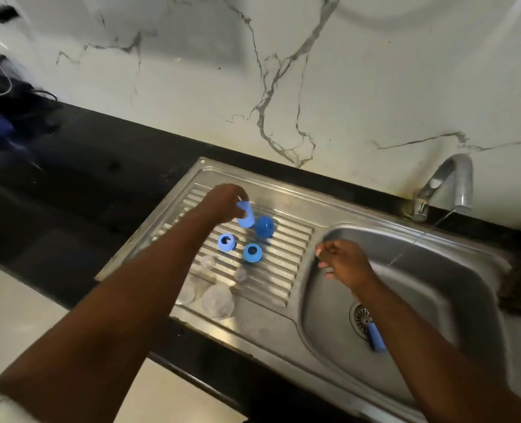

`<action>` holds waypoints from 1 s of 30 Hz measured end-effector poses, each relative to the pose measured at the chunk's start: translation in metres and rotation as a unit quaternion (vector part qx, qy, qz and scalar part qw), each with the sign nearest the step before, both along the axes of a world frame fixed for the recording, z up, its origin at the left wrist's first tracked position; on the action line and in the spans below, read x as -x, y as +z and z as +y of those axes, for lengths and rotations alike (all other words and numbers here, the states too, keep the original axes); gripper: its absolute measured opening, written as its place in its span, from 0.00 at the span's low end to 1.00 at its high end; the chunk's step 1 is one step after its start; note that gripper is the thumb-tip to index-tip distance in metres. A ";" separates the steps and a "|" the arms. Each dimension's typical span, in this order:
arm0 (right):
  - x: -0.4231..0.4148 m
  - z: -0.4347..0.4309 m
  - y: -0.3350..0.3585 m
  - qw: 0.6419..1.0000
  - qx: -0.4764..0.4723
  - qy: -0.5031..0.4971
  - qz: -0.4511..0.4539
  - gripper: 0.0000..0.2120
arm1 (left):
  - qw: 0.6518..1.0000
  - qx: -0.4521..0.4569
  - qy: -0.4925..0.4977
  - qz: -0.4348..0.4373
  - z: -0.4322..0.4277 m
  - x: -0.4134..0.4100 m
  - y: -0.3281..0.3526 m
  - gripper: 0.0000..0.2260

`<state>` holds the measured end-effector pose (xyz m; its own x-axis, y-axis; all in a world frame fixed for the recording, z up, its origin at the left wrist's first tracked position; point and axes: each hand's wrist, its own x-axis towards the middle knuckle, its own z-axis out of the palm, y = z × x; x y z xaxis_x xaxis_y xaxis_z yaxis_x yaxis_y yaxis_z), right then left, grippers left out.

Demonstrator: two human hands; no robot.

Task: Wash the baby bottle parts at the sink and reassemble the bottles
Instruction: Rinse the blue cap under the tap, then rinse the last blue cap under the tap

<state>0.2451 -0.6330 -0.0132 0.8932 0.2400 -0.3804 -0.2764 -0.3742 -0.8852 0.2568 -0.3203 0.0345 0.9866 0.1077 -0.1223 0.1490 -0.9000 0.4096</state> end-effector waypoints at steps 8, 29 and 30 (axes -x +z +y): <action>-0.004 -0.023 -0.018 0.998 0.033 -0.049 0.003 0.03 | 0.999 -0.008 -0.002 0.040 0.036 -0.025 -0.034 0.18; 0.012 -0.102 -0.044 0.984 0.037 -0.163 0.053 0.06 | 0.994 -0.065 -0.034 0.078 0.035 -0.032 -0.015 0.35; 0.015 -0.111 -0.045 0.983 0.046 -0.169 0.057 0.05 | 0.997 -0.058 -0.021 0.051 0.029 -0.033 -0.010 0.32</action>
<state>0.2305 -0.7437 -0.0586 0.8666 -0.1038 -0.4881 -0.4936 -0.3216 -0.8081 0.2896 -0.2914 0.0245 0.9738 0.0854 -0.2110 0.1451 -0.9470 0.2867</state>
